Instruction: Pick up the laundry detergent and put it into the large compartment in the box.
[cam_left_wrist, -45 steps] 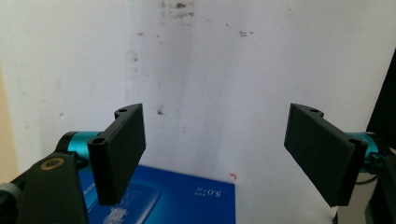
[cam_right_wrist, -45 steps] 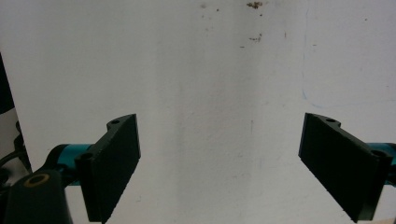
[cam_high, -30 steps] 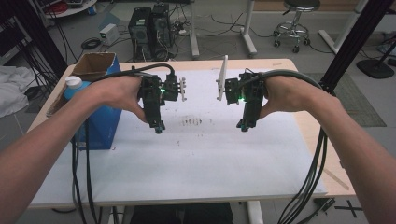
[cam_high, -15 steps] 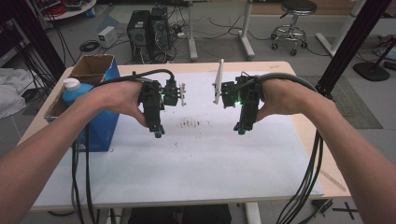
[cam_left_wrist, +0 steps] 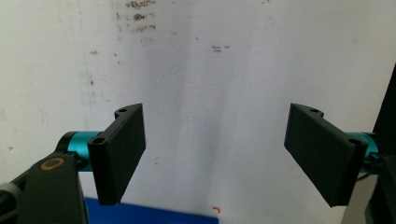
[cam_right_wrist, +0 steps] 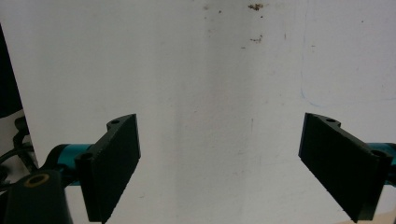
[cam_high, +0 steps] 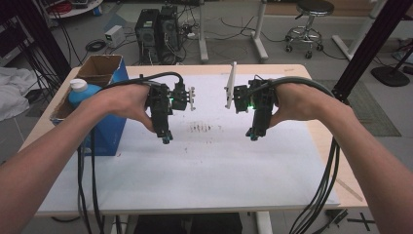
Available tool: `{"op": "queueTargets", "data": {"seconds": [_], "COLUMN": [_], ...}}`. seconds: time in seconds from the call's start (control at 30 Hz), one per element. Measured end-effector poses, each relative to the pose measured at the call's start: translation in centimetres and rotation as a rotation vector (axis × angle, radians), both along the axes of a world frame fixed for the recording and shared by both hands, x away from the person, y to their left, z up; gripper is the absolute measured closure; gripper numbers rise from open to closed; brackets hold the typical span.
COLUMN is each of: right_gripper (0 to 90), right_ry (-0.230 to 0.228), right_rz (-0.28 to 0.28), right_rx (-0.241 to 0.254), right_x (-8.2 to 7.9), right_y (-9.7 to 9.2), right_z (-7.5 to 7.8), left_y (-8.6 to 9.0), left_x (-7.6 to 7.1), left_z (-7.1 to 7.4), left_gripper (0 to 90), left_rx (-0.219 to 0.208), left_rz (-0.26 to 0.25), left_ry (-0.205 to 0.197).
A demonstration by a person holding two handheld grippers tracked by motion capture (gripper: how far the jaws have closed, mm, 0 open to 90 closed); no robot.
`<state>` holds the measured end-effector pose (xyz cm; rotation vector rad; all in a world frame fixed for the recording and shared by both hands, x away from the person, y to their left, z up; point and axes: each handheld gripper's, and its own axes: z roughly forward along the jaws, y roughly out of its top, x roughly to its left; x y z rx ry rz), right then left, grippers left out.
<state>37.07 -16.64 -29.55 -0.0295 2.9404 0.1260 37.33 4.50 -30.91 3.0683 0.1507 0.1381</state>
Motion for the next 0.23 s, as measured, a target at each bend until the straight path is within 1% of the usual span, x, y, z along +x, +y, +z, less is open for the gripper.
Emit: {"op": "queueTargets", "data": {"seconds": [0.1, 0.23], "right_gripper": [11.8, 11.8], "right_ry": [-0.004, -0.005], "right_rz": [0.001, 0.001], "right_rx": [0.008, 0.013], "right_x": [0.02, 0.10], "right_y": [0.00, 0.03], "right_z": [0.05, 0.10], "left_y": [0.00, 0.08], "left_x": [-0.04, -0.05], "left_z": [0.02, 0.13], "left_gripper": [20.8, 20.8], "left_rx": [0.005, -0.006], "left_rz": [-0.006, 0.002], "left_ry": [0.002, -0.002]}}
